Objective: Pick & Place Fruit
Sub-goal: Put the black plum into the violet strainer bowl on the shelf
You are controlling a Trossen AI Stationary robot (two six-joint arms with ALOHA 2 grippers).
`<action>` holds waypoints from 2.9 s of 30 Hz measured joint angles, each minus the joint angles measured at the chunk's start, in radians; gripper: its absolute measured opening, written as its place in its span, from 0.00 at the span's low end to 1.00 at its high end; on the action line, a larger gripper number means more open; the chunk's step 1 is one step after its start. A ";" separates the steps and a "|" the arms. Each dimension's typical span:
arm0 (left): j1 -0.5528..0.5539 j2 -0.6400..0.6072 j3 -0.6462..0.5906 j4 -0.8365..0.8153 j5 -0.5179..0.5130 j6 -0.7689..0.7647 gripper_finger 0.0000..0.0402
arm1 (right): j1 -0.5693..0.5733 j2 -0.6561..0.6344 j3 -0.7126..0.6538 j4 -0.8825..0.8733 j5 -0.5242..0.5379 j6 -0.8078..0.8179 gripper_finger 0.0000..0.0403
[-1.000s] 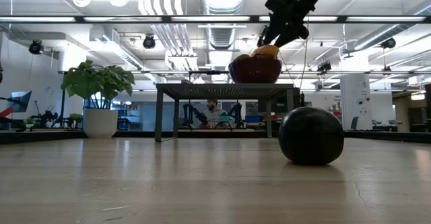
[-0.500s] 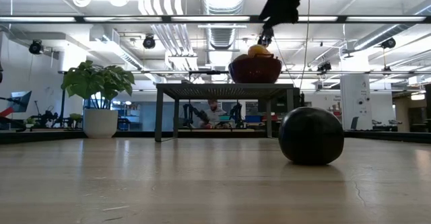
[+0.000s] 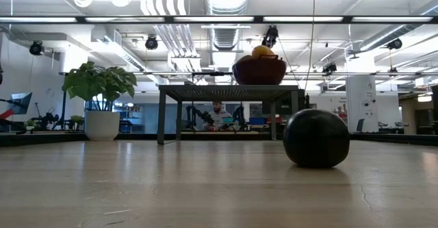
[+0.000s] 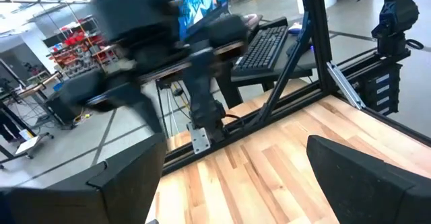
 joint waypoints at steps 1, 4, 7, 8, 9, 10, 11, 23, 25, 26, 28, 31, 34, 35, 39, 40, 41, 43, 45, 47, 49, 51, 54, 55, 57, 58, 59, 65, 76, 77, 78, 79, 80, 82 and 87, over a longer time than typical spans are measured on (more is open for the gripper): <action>0.000 0.000 0.000 -0.001 0.000 0.000 0.91 | 0.037 0.000 0.000 -0.009 0.039 0.018 0.53; 0.000 0.000 0.000 -0.007 0.000 0.000 0.91 | 0.143 0.007 -0.001 -0.054 0.160 0.073 0.58; 0.000 0.000 0.000 -0.007 0.000 -0.001 0.91 | 0.226 0.019 -0.003 -0.077 0.220 0.140 0.64; 0.000 0.000 0.000 -0.007 0.000 -0.002 0.91 | 0.247 0.025 -0.006 -0.077 0.223 0.160 0.67; 0.000 0.000 0.000 -0.008 0.000 -0.002 0.91 | 0.269 0.033 -0.007 -0.077 0.222 0.180 0.69; 0.000 0.000 0.000 -0.008 0.000 -0.002 0.91 | 0.287 0.041 -0.008 -0.076 0.222 0.198 0.72; 0.000 0.000 0.000 -0.010 0.000 -0.002 0.91 | 0.302 0.049 -0.012 -0.076 0.222 0.214 0.74; 0.000 -0.003 0.000 -0.042 0.000 -0.010 0.91 | 0.380 0.230 -0.015 -0.128 0.158 0.341 0.90; 0.000 -0.010 -0.001 -0.063 -0.003 -0.011 0.91 | 0.386 0.268 -0.016 -0.128 0.126 0.341 0.89; 0.000 -0.015 -0.001 -0.072 -0.007 -0.011 0.91 | 0.388 0.287 -0.017 -0.128 0.114 0.339 0.89; 0.000 -0.032 -0.001 -0.095 -0.018 -0.011 0.91 | 0.394 0.326 -0.017 -0.128 0.104 0.332 0.87; 0.000 -0.059 -0.001 -0.122 -0.049 -0.009 0.91 | 0.401 0.380 -0.018 -0.125 0.087 0.313 0.85; 0.000 -0.087 -0.001 -0.148 -0.078 -0.006 0.91 | 0.407 0.433 -0.018 -0.115 0.083 0.306 0.82; 0.001 -0.096 -0.001 -0.155 -0.082 -0.006 0.91 | 0.410 0.450 -0.018 -0.111 0.083 0.304 0.81; 0.001 -0.122 -0.001 -0.167 -0.082 -0.012 0.91 | 0.426 0.507 -0.018 -0.089 0.080 0.281 0.78; 0.001 -0.126 -0.001 -0.171 -0.082 -0.019 0.91 | 0.431 0.519 -0.018 -0.080 0.079 0.277 0.77; 0.001 -0.127 -0.001 -0.174 -0.082 -0.026 0.91 | 0.434 0.527 -0.018 -0.068 0.073 0.273 0.76; 0.001 -0.128 -0.001 -0.175 -0.082 -0.035 0.91 | 0.442 0.544 -0.018 -0.037 0.060 0.271 0.75; 0.001 -0.128 -0.001 -0.177 -0.082 -0.035 0.91 | 0.447 0.557 -0.018 -0.011 0.056 0.265 0.73; 0.001 -0.127 -0.001 -0.178 -0.082 -0.035 0.91 | 0.447 0.567 -0.018 -0.010 0.048 0.265 0.71; 0.001 -0.127 -0.001 -0.179 -0.082 -0.036 0.91 | 0.447 0.572 -0.018 0.011 0.036 0.265 0.70; 0.001 -0.126 -0.001 -0.179 -0.082 -0.038 0.91 | 0.447 0.574 -0.019 0.019 0.034 0.261 0.68; 0.001 -0.126 -0.001 -0.179 -0.082 -0.046 0.91 | 0.447 0.582 -0.019 0.047 0.035 0.257 0.65; 0.001 -0.126 -0.001 -0.179 -0.082 -0.051 0.91 | 0.447 0.585 -0.021 0.049 0.035 0.255 0.65; 0.001 -0.126 -0.001 -0.188 -0.082 -0.057 0.91 | 0.447 0.596 -0.024 0.079 0.035 0.256 0.63; 0.001 -0.126 -0.001 -0.195 -0.082 -0.058 0.91 | 0.447 0.601 -0.025 0.089 0.035 0.256 0.62; 0.001 -0.126 -0.001 -0.200 -0.082 -0.058 0.91 | 0.447 0.607 -0.028 0.090 0.033 0.256 0.61; 0.001 -0.126 -0.001 -0.210 -0.082 -0.058 0.91 | 0.447 0.637 -0.031 0.116 -0.016 0.280 0.59; 0.001 -0.126 -0.011 -0.210 -0.082 -0.059 0.91 | 0.444 0.637 -0.094 0.138 -0.014 0.366 0.71; 0.001 -0.126 -0.011 -0.210 -0.081 -0.060 0.91 | 0.444 0.637 -0.099 0.138 -0.014 0.371 0.72; 0.001 -0.126 -0.011 -0.210 -0.081 -0.059 0.91 | 0.444 0.637 -0.104 0.137 -0.014 0.372 0.73; 0.001 -0.126 -0.011 -0.210 -0.082 -0.059 0.91 | 0.444 0.637 -0.108 0.137 -0.015 0.373 0.74; 0.001 -0.126 -0.010 -0.210 -0.081 -0.059 0.91 | 0.444 0.637 -0.111 0.137 -0.015 0.374 0.75; 0.001 -0.126 -0.008 -0.208 -0.082 -0.060 0.91 | 0.444 0.637 -0.115 0.136 -0.015 0.372 0.77; 0.001 -0.126 -0.008 -0.192 -0.082 -0.060 0.91 | 0.444 0.637 -0.129 0.134 -0.015 0.359 0.81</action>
